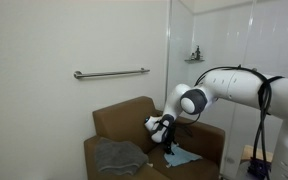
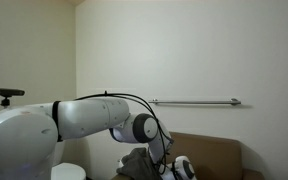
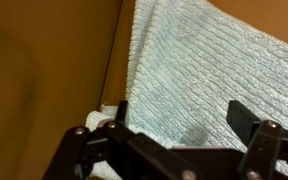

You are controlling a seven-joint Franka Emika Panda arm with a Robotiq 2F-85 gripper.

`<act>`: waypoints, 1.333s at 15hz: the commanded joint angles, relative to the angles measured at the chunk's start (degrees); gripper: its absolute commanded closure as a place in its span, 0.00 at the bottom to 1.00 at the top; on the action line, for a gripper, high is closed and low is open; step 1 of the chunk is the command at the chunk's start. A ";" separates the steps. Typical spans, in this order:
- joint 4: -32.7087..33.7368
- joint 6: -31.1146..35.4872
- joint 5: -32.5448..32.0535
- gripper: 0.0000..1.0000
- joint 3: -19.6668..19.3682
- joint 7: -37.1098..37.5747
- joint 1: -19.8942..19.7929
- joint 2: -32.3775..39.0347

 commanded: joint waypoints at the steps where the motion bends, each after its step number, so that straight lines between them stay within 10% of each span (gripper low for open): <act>1: 0.29 0.18 -3.35 0.00 -0.10 4.21 -0.28 -0.01; 14: -1.22 0.32 -15.74 0.00 1.39 23.50 0.40 -0.01; 20: -0.62 1.67 -8.06 0.00 -1.57 14.56 1.91 -0.03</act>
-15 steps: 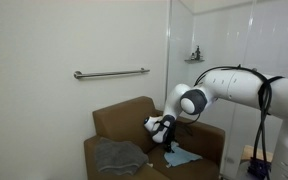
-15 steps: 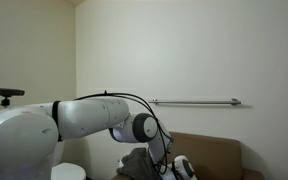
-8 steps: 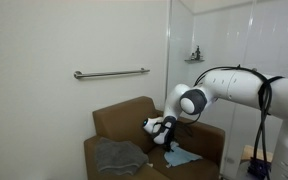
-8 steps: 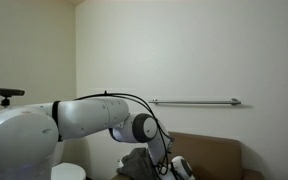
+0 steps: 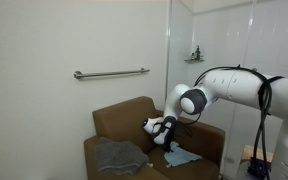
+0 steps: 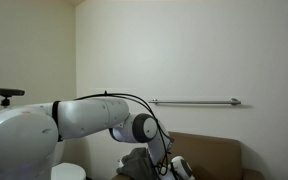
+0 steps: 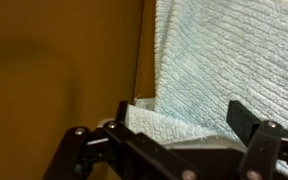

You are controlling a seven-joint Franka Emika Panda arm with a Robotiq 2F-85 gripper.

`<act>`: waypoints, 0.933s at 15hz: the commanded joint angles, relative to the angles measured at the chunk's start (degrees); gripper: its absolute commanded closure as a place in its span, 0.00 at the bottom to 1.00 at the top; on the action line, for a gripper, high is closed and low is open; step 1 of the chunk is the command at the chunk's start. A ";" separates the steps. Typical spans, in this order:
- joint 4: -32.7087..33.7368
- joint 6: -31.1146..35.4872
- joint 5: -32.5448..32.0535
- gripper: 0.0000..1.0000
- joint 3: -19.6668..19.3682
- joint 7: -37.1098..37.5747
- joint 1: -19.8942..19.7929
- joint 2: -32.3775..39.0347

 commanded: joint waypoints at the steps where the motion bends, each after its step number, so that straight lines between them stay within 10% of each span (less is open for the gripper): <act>1: -0.34 0.89 2.90 0.00 -2.23 -1.27 1.39 -0.01; 14: -4.30 7.58 2.39 0.00 -4.63 11.15 3.86 -1.75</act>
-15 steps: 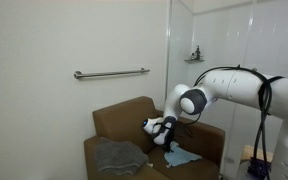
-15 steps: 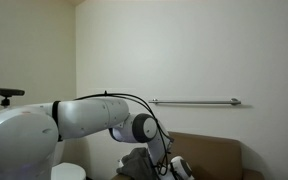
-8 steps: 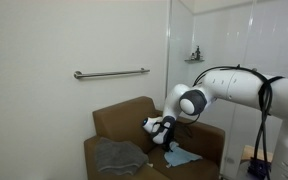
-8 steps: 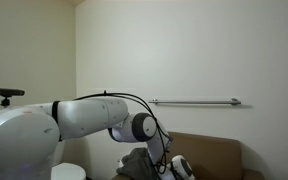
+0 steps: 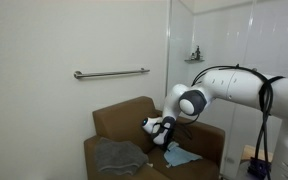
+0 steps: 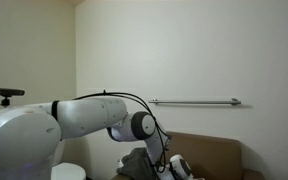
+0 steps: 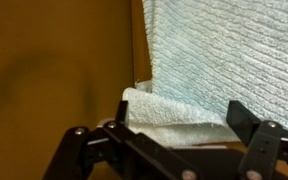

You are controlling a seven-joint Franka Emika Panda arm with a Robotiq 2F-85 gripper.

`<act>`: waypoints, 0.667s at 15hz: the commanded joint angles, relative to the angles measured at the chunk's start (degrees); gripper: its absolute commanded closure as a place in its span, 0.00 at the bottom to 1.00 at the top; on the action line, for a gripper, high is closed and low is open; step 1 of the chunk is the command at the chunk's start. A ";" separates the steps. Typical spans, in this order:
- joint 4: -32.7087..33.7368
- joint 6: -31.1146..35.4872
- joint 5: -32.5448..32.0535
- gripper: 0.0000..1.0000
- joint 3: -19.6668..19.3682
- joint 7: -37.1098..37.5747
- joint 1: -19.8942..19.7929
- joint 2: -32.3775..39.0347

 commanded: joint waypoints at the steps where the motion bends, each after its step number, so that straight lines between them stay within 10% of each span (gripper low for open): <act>1: -2.82 2.18 -1.04 0.00 -1.19 2.80 1.11 -1.31; 10: -2.81 15.02 -6.38 0.00 -2.74 -7.17 4.08 -0.44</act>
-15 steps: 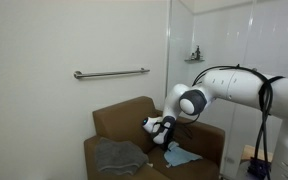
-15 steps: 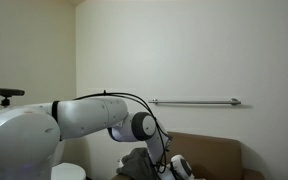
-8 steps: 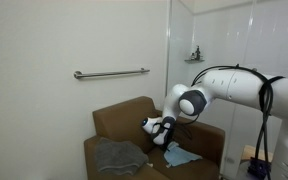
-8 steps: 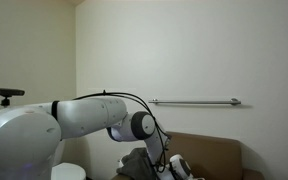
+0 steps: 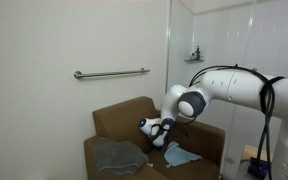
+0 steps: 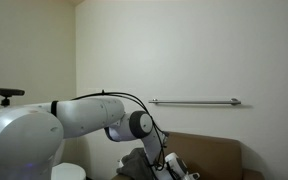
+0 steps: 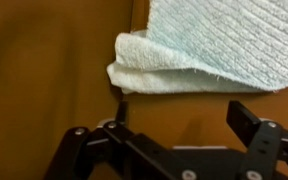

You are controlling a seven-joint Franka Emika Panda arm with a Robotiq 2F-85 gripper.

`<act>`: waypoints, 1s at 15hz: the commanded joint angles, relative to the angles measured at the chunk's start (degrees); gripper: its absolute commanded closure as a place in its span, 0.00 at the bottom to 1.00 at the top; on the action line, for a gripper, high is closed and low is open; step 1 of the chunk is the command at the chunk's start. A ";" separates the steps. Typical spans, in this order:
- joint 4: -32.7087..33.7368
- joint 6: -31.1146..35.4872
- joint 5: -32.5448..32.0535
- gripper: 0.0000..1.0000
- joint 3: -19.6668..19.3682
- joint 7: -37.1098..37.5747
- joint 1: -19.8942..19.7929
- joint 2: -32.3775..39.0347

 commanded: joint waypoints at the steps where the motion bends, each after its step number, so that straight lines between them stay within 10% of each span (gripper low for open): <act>1: -1.91 8.60 -3.30 0.00 -1.33 -3.93 1.62 0.00; 15: -1.36 7.51 8.44 0.00 2.97 -25.80 -4.06 0.23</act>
